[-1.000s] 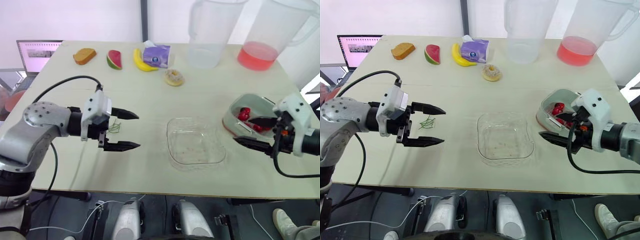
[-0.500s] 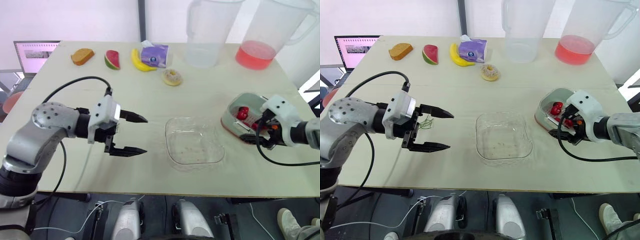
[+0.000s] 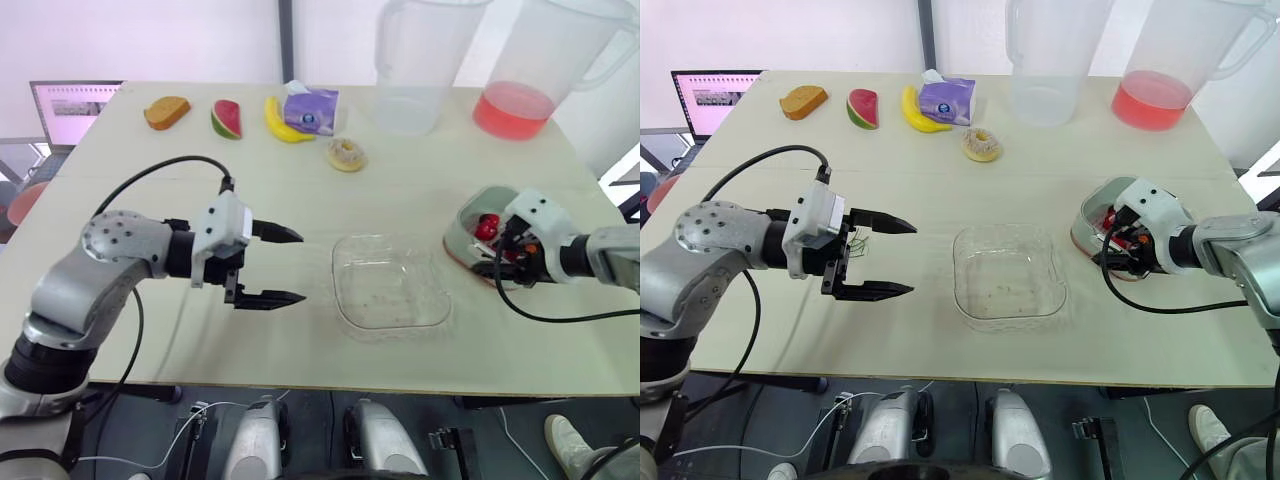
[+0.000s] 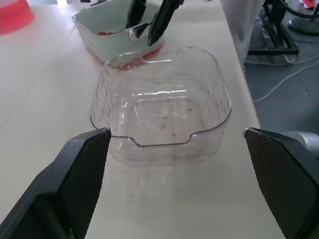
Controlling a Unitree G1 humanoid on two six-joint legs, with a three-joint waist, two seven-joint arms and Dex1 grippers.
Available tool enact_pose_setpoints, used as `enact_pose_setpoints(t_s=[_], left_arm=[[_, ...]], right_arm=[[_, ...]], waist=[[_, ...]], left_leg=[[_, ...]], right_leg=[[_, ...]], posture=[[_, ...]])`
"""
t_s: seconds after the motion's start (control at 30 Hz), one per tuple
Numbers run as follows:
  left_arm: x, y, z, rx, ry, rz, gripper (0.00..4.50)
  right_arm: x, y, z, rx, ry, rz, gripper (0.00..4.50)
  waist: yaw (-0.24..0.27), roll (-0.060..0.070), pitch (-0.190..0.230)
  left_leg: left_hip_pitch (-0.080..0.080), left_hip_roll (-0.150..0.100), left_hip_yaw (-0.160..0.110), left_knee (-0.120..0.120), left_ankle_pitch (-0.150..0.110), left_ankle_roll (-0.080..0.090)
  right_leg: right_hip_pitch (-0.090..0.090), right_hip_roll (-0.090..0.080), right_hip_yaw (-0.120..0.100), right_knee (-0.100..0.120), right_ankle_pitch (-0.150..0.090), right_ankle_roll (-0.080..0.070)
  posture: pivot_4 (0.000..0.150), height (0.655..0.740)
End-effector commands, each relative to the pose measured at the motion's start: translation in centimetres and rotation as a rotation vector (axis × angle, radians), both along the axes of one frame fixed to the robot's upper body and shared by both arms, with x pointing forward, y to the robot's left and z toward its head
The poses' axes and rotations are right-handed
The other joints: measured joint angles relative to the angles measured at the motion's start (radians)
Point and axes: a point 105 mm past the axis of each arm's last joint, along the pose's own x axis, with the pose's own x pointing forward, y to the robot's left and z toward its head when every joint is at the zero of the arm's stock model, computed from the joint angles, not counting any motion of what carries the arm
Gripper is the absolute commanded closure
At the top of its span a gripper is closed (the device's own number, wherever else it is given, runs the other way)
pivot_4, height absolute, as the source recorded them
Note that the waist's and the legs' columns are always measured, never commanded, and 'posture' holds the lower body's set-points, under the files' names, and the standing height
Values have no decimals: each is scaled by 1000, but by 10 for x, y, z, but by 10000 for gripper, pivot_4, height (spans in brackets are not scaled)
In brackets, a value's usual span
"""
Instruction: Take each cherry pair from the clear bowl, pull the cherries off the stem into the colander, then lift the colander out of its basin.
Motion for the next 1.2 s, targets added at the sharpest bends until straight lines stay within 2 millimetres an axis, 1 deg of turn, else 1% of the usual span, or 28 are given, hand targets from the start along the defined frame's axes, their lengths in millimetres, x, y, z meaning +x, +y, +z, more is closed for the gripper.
enact_pose_setpoints(t_s=[0.03, 0.07, 0.1, 0.3, 0.47, 0.8, 0.97, 1.2], left_arm=[[-5, -6, 8, -8, -43, -23, 0], [-5, -7, 8, -9, -43, -22, 0], [-4, -7, 8, -10, -43, -21, 0], [-3, -8, 8, -15, -40, -16, 0], [-3, -9, 10, -26, -33, -21, 0], [-1, -13, 10, -55, -28, -16, 0], [1, -14, 13, -100, 2, -1, 0], [2, -15, 11, -101, 10, 4, 0]], right_arm=[[3, 0, 8, -11, -37, 10, 33578], [3, 0, 7, -12, -37, 10, 39051], [3, 0, 7, -10, -37, 11, 42989], [5, 1, 6, -7, -41, 15, 42785], [6, 0, 11, -11, -56, 11, 42785], [6, -2, 25, -12, -86, -7, 42785], [5, -4, 38, -17, -117, -23, 42785], [2, -2, 52, -23, -141, -23, 42785]], waist=[[0, 0, 0], [0, 0, 0], [0, 0, 0], [-1, 0, 0], [-1, 0, 0], [0, 0, 0], [1, 0, 0], [1, 0, 0]], left_leg=[[0, 0, 0, 0, 0, 0], [0, 0, 0, 0, 0, 0], [0, 0, 0, 0, 0, 0], [0, 0, 0, 1, 0, 0], [0, 0, 0, 1, 0, 0], [0, 0, 0, 1, 0, 0], [0, 0, 0, 1, 0, 0], [0, 0, 0, 0, 0, 0]], right_leg=[[0, 0, 0, 0, 0, 0], [0, 0, 0, 0, 0, 0], [0, 0, 0, 0, 0, 0], [0, 0, 0, 0, 0, 0], [0, 0, 0, 0, 0, 0], [0, 0, 0, 0, 0, 0], [0, 0, 0, 0, 0, 0], [0, 0, 0, 0, 0, 0]], posture=[[1500, 7400], [1500, 7400], [1500, 7400], [1500, 7400], [1500, 7400], [1500, 7400], [1500, 7400], [1500, 7400]])
